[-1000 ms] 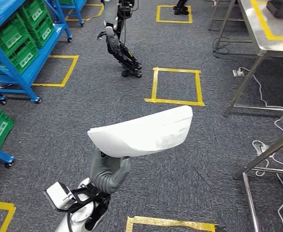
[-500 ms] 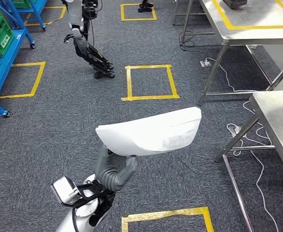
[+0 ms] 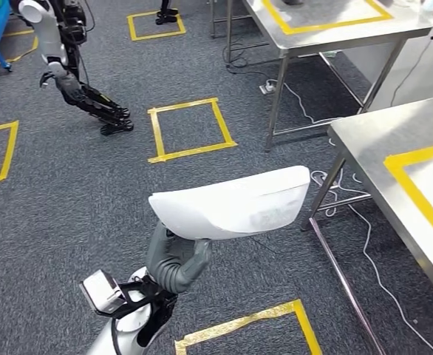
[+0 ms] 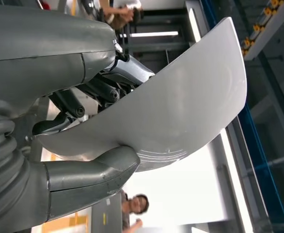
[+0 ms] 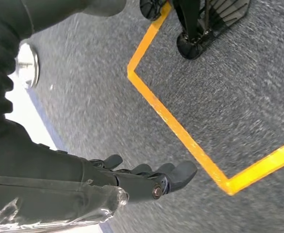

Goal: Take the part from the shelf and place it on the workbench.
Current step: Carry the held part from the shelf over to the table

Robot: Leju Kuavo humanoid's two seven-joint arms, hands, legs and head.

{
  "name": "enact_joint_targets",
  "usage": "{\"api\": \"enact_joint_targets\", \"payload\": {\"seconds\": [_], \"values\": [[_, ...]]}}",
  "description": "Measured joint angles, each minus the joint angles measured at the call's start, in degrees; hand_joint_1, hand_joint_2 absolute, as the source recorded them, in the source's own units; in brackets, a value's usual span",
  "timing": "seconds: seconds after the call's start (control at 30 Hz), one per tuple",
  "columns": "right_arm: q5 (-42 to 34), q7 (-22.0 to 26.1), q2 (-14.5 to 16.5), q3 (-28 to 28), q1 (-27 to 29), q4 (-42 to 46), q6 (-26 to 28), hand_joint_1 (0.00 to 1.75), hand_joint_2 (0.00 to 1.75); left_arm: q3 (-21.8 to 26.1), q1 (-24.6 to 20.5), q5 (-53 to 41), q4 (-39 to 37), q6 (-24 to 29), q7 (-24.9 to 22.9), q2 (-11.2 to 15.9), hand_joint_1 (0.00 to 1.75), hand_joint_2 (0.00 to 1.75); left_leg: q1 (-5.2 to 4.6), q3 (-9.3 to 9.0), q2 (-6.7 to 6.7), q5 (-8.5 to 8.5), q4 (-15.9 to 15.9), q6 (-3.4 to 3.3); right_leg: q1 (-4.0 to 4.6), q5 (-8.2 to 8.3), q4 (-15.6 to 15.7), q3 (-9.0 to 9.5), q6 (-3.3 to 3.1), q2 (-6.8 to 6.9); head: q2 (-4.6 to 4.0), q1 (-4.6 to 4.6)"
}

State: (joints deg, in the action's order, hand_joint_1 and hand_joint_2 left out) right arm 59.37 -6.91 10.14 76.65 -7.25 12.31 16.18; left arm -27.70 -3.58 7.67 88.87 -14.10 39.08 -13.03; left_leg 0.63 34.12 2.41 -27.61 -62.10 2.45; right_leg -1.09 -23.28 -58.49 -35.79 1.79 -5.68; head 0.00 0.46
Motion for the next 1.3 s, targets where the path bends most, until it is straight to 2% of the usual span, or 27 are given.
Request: {"api": "enact_joint_targets", "payload": {"seconds": [0.07, 0.13, 0.17, 0.23, 0.3, 0.33, 0.37, 0.4, 0.43, 0.53, 0.57, 0.6, 0.67, 0.73, 0.8, 0.83, 0.87, 0.9, 0.93, 0.97, 1.03, 1.1, 1.13, 1.17, 1.2, 1.23, 1.3], "values": [[-0.67, 0.37, -0.03, 0.41, -0.12, 0.0, -0.15, 0.0, 1.75, -0.01, 0.01, 0.01, -0.01, 0.06, 0.0, -0.03, 1.75, 1.75, 0.26, -1.97, 2.07, 1.1, 4.4, -0.43, -0.06, 0.29, -0.01, -0.5, 0.7, -1.34, 0.01, -0.02], [-1.24, 0.63, -0.05, 0.88, 0.09, 0.0, -0.4, 0.0, 1.75, -0.06, 0.0, 0.01, -0.02, 0.09, 0.0, -0.09, 1.75, 1.75, 0.09, -2.08, 1.59, 1.1, 4.99, -1.32, -0.34, 0.72, 0.43, -0.97, 1.55, -2.46, 0.02, -0.01], [-1.39, 0.68, -0.09, 1.13, 0.26, 0.0, -0.49, 0.0, 1.75, -0.11, -0.04, 0.0, -0.02, 0.09, 0.0, -0.13, 1.75, 1.75, 0.05, -2.12, 0.98, 1.27, 5.13, -1.79, -0.39, 0.74, 0.41, -1.17, 1.87, -2.15, 0.02, -0.01], [-1.7, 0.72, -0.16, 1.51, 0.28, 0.0, -0.61, 0.0, 1.75, -0.2, -0.08, 0.0, -0.02, 0.09, 0.0, -0.2, 1.75, 1.75, 0.06, -2.22, -0.52, 1.57, 5.43, -2.64, -0.19, -0.92, -2.3, -2.69, 2.22, 0.62, 0.02, 0.41], [-2.23, 0.84, -0.19, 1.82, -0.01, 0.0, -0.82, 0.0, 1.75, -0.2, -0.06, 0.0, -0.02, 0.12, 0.0, -0.2, 1.75, 1.75, -0.25, -2.23, -2.15, 1.55, 5.47, -3.08, 0.03, -4.7, -9.62, -6.07, 2.34, 4.01, 0.02, 0.81], [-2.59, 0.95, -0.19, 1.99, -0.12, 0.0, -0.96, 0.0, 1.75, -0.19, -0.04, 0.0, -0.02, 0.13, 0.0, -0.18, 1.75, 1.75, -0.4, -2.23, -3.02, 1.51, 5.46, -3.17, 0.03, -6.29, -13.42, -7.77, 2.4, 4.72, 0.02, 0.83], [-2.95, 1.04, -0.19, 2.22, -0.15, 0.0, -1.07, 0.0, 1.75, -0.19, -0.03, 0.0, -0.02, 0.14, 0.0, -0.17, 1.75, 1.75, -0.51, -2.24, -3.86, 1.47, 5.45, -3.22, 0.03, -6.99, -15.74, -8.68, 2.41, 5.05, 0.02, 0.82], [-3.27, 1.13, -0.19, 2.47, -0.12, 0.0, -1.15, 0.0, 1.75, -0.19, -0.03, 0.0, -0.02, 0.14, 0.0, -0.16, 1.75, 1.75, -0.57, -2.27, -4.65, 1.4, 5.44, -3.21, 0.03, -6.63, -15.81, -8.44, 2.37, 5.24, 0.02, 0.84], [-3.42, 1.17, -0.2, 2.7, -0.08, 0.0, -1.12, 0.0, 1.75, -0.19, -0.03, 0.0, -0.02, 0.16, 0.0, -0.15, 1.75, 1.75, -0.59, -2.35, -5.35, 1.33, 5.42, -3.16, 0.04, -5.38, -13.53, -6.98, 2.29, 5.51, 0.02, 0.84], [-3.3, 1.42, -0.18, 3.05, -0.3, -0.01, -0.55, 0.0, 1.75, -0.2, -0.03, 0.0, -0.02, 0.32, 0.0, -0.13, 1.75, 1.75, -0.94, -2.79, -7.13, 0.84, 5.28, -2.48, 0.5, -1.53, -2.48, -0.26, 1.69, 8.93, 0.02, 0.82], [-3.24, 1.52, -0.16, 3.08, -0.43, -0.01, -0.39, 0.0, 1.75, -0.2, -0.03, -0.01, -0.02, 0.37, 0.0, -0.11, 1.75, 1.75, -1.09, -2.91, -7.66, 0.71, 5.24, -2.18, 0.68, -1.14, -0.69, 0.75, 1.38, 9.67, 0.02, 0.78], [-3.23, 1.58, -0.14, 3.1, -0.52, -0.02, -0.32, 0.0, 1.75, -0.21, -0.04, -0.02, -0.02, 0.4, 0.0, -0.09, 1.75, 1.75, -1.22, -2.98, -8.21, 0.66, 5.27, -1.89, 0.86, -1.2, -0.28, 0.81, 1.05, 9.51, 0.02, 0.74], [-3.22, 1.62, -0.13, 3.15, -0.46, -0.02, -0.25, 0.0, 1.75, -0.24, -0.09, -0.04, -0.02, 0.42, 0.0, -0.09, 1.75, 1.75, -1.12, -3.19, -9.03, 0.49, 5.37, -1.27, 0.79, -0.94, -0.15, 0.53, 0.36, 8.06, 0.01, 0.71], [-3.2, 1.62, -0.13, 3.2, -0.44, -0.01, -0.11, 0.0, 1.75, -0.24, -0.12, -0.05, -0.02, 0.43, 0.0, -0.06, 1.75, 1.75, -0.89, -2.5, -7.15, -1.22, 3.36, -0.65, 0.51, -0.66, 0.14, 0.57, -0.21, 6.67, 0.01, 0.64], [-3.17, 1.63, -0.14, 3.21, -0.54, 0.0, 0.03, 0.0, 1.75, -0.2, -0.01, -0.06, -0.02, 0.45, 0.0, 0.04, 1.75, 1.75, -0.7, 0.59, -4.01, -4.88, -3.32, -0.31, 0.33, -0.51, 0.24, 0.52, -0.55, 5.22, 0.02, 0.48], [-3.13, 1.63, -0.15, 3.21, -0.59, 0.0, 0.08, 0.0, 1.75, -0.18, 0.09, -0.05, -0.02, 0.47, 0.0, 0.09, 1.75, 1.75, -0.66, 2.61, -3.18, -6.54, -7.29, -0.23, 0.33, -0.48, 0.24, 0.44, -0.64, 4.44, 0.02, 0.41], [-3.04, 1.63, -0.14, 3.21, -0.56, -0.01, 0.08, 0.0, 1.75, -0.17, 0.19, -0.05, -0.02, 0.48, 0.0, 0.12, 1.75, 1.75, -0.65, 4.16, -2.83, -7.27, -10.09, -0.21, 0.33, -0.44, 0.24, 0.39, -0.67, 3.62, 0.02, 0.38], [-2.94, 1.62, -0.13, 3.21, -0.49, -0.01, 0.06, 0.0, 1.75, -0.16, 0.24, -0.05, -0.02, 0.49, 0.0, 0.13, 1.75, 1.75, -0.64, 4.84, -2.67, -6.88, -11.0, -0.22, 0.31, -0.4, 0.24, 0.35, -0.65, 2.79, 0.02, 0.39], [-2.85, 1.62, -0.12, 3.21, -0.42, -0.02, 0.04, 0.0, 1.75, -0.16, 0.27, -0.04, -0.02, 0.49, 0.0, 0.13, 1.75, 1.75, -0.6, 4.43, -2.51, -5.43, -9.75, -0.26, 0.26, -0.34, 0.23, 0.33, -0.57, 1.96, 0.02, 0.38], [-2.79, 1.62, -0.11, 3.22, -0.38, -0.02, 0.02, 0.0, 1.75, -0.16, 0.27, -0.03, -0.02, 0.49, 0.0, 0.13, 1.75, 1.75, -0.49, 2.99, -2.07, -3.25, -6.58, -0.28, 0.16, -0.25, 0.22, 0.32, -0.43, 1.08, 0.02, 0.38], [-2.79, 1.62, -0.1, 3.22, -0.48, -0.02, -0.01, 0.0, 1.75, -0.16, 0.26, -0.02, -0.02, 0.49, 0.0, 0.13, 1.75, 1.75, 0.0, -0.55, 0.49, 0.13, 0.96, -0.3, 0.08, -0.08, 0.03, 0.07, 0.1, -0.54, 0.02, 0.34], [-2.79, 1.61, -0.1, 3.21, -0.49, -0.02, -0.03, 0.0, 1.75, -0.19, 0.25, 0.0, -0.03, 0.49, 0.0, 0.1, 1.75, 1.75, 0.18, -2.14, 2.32, 0.85, 4.58, -0.72, -0.02, 0.2, 0.04, -0.46, 0.86, -1.82, 0.01, 0.29], [-2.79, 1.61, -0.1, 3.21, -0.36, -0.02, -0.01, 0.0, 1.75, -0.21, 0.25, 0.01, -0.03, 0.49, 0.0, 0.07, 1.75, 1.75, 0.05, -2.19, 2.07, 0.78, 4.88, -1.16, -0.13, 0.39, 0.18, -0.71, 1.28, -2.39, 0.01, 0.31], [-2.8, 1.61, -0.1, 3.22, -0.14, -0.02, 0.09, 0.0, 1.75, -0.23, 0.24, 0.01, -0.04, 0.49, 0.0, 0.03, 1.75, 1.75, -0.04, -2.18, 1.47, 0.96, 4.91, -1.66, -0.3, 0.56, 0.36, -0.93, 1.65, -2.49, 0.01, 0.29], [-2.82, 1.61, -0.09, 3.22, 0.04, -0.03, 0.27, 0.0, 1.75, -0.24, 0.22, 0.01, -0.03, 0.49, 0.0, -0.01, 1.75, 1.75, -0.08, -2.22, 0.85, 1.14, 5.07, -2.13, -0.29, 0.38, 0.06, -1.24, 1.92, -1.49, 0.01, 0.41], [-2.83, 1.62, -0.06, 3.23, 0.11, -0.03, 0.45, 0.0, 1.75, -0.24, 0.22, -0.01, -0.03, 0.49, 0.0, -0.04, 1.75, 1.75, -0.09, -2.29, 0.12, 1.29, 5.23, -2.56, -0.2, -0.35, -1.1, -1.92, 2.11, 0.12, 0.01, 0.65], [-2.85, 1.66, 0.01, 3.25, -0.1, -0.07, 0.67, 0.0, 1.75, -0.2, 0.28, -0.01, -0.02, 0.5, 0.0, -0.06, 1.75, 1.75, -0.27, -2.38, -1.49, 1.33, 5.39, -3.09, 0.03, -3.7, -7.01, -4.75, 2.32, 3.88, 0.01, 1.06]]}}
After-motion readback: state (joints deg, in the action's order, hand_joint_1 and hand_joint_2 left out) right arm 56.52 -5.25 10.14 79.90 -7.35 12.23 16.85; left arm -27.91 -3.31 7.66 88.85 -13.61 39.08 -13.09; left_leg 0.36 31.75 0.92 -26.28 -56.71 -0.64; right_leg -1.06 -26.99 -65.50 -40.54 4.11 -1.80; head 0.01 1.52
